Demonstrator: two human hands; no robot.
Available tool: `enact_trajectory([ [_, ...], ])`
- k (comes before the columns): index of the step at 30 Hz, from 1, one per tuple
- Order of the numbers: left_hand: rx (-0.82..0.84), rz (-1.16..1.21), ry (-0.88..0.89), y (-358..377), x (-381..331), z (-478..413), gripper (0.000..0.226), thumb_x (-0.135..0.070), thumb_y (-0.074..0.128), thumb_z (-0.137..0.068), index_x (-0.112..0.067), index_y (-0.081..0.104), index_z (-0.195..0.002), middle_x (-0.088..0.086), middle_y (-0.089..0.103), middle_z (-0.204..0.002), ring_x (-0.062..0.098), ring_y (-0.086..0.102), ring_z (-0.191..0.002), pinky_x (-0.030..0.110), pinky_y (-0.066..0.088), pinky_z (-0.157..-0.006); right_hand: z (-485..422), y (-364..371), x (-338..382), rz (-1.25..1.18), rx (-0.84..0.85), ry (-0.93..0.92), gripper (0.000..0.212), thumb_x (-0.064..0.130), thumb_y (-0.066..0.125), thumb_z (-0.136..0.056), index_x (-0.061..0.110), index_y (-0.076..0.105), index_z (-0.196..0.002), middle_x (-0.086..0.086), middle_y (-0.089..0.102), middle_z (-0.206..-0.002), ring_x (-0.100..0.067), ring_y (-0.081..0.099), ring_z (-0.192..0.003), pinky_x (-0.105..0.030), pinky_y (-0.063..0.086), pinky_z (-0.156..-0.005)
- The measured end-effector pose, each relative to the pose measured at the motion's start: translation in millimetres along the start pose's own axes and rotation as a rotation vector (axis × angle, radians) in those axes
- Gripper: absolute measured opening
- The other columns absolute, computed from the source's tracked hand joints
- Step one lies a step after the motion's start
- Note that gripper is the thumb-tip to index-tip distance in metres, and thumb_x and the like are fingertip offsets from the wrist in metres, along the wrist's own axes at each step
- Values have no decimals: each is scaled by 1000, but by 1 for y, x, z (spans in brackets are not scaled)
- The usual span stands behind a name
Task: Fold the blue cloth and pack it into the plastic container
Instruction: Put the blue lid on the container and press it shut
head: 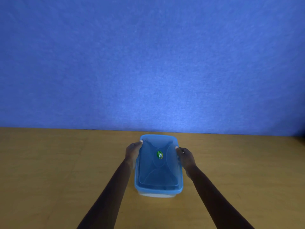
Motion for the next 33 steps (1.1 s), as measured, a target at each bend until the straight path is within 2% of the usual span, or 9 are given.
enact_trajectory([
  [2, 51, 56, -8, 1, 5, 13, 23, -20, 52, -94, -8, 63, -78, 12, 62, -90, 24, 56, -85, 33, 45, -72, 4, 0, 0, -43, -2, 3, 35, 27, 48, -95, -4, 64, -102, -11, 62, -91, -22, 55, -83, -33, 43, -73],
  [7, 168, 167, -28, 2, 24, 39, 40, -24, 45, -96, 7, 57, -118, 24, 61, -116, 34, 57, -104, 50, 44, -95, 24, -6, -11, -231, -70, 9, 41, 23, 46, -96, -16, 58, -93, -13, 54, -79, -21, 48, -73, -29, 40, -62],
  [11, 225, 232, -59, 3, 44, 50, 43, -32, 44, -95, -1, 59, -122, 23, 61, -125, 40, 58, -115, 55, 41, -103, 49, -4, -30, -349, -23, 38, 36, 28, 44, -97, 1, 64, -84, -13, 62, -81, -25, 56, -76, -33, 46, -64],
  [13, 257, 228, -44, 3, 49, 57, 46, -36, 45, -92, -6, 60, -123, 20, 63, -125, 37, 59, -115, 51, 48, -99, 63, 0, -40, -381, 34, 41, 38, 30, 40, -98, 5, 68, -93, -14, 69, -90, -27, 65, -80, -37, 53, -72],
  [17, 295, 214, -3, 6, 52, 68, 50, -40, 45, -89, -7, 60, -123, 8, 74, -108, 19, 72, -94, 28, 59, -69, 80, 15, -54, -463, 143, 58, 50, 37, 27, -100, 5, 62, -115, -18, 69, -113, -32, 64, -106, -49, 49, -96],
  [19, 274, 197, 19, 4, 53, 74, 49, -38, 43, -91, -5, 57, -124, 8, 74, -107, 17, 72, -91, 24, 59, -66, 88, 20, -50, -511, 169, 23, 51, 38, 25, -99, 6, 59, -120, -19, 66, -119, -31, 62, -111, -45, 49, -95],
  [26, 215, 165, 132, -1, 43, 91, 38, -23, 35, -99, -10, 46, -133, 19, 60, -129, 36, 58, -117, 50, 47, -99, 98, 29, -37, -465, 186, -53, 38, 27, 40, -96, 17, 46, -132, -13, 62, -124, -26, 62, -110, -38, 55, -84],
  [30, 187, 195, 135, -17, 35, 86, 38, -20, 36, -99, -8, 47, -134, 20, 57, -133, 38, 54, -122, 55, 40, -107, 102, 41, -27, -471, 207, -66, 40, 25, 39, -97, 18, 43, -136, -12, 59, -130, -28, 58, -117, -50, 46, -101],
  [33, 156, 245, 123, -39, 29, 77, 38, -20, 36, -99, -6, 48, -133, 23, 55, -134, 40, 51, -123, 57, 38, -108, 102, 60, -14, -455, 245, -79, 40, 24, 41, -97, 20, 42, -137, -9, 58, -131, -25, 57, -118, -49, 44, -104],
])
Point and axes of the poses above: each hand's wrist, its own z-axis away from the middle knuckle, its own y-axis out of the palm, x = y × z, the point moved 10 cm from there along -z, towards the middle knuckle
